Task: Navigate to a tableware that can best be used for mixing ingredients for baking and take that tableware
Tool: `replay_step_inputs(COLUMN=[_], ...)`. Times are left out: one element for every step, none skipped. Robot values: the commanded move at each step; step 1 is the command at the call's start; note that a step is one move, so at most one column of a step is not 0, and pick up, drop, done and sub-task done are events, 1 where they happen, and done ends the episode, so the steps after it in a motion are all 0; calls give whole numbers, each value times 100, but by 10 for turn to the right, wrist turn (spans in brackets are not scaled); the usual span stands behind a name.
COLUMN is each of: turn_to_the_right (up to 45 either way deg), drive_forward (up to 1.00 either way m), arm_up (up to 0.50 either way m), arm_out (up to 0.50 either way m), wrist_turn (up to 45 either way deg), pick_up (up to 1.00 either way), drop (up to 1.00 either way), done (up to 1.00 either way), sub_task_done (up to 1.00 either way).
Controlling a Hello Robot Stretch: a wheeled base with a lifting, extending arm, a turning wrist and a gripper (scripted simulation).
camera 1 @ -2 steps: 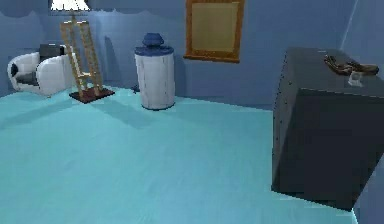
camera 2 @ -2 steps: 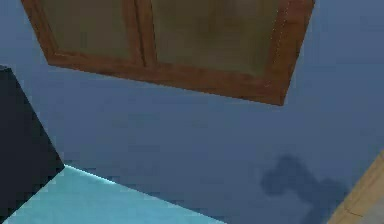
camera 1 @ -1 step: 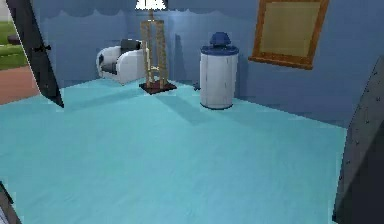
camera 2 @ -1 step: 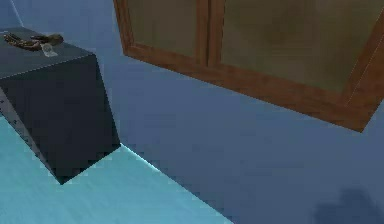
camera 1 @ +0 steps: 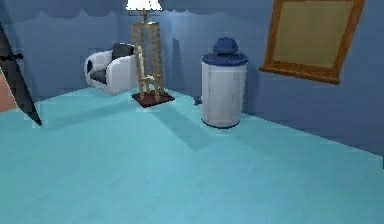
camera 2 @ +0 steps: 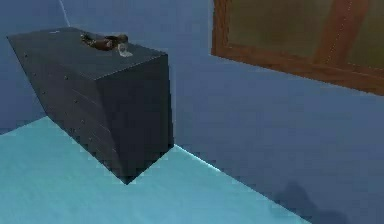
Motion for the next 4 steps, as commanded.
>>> replay_step_inputs(turn_to_the_right=[-450, -60, 0, 0], drive_forward=[0, 0, 100, 75], arm_up=[0, 0, 0, 0], arm_out=[0, 0, 0, 0], wrist_turn=[0, 0, 0, 0], pick_up=[0, 0, 0, 0], drop=[0, 0, 0, 0], done=[0, 0, 0, 0], sub_task_done=[0, 0, 0, 0])
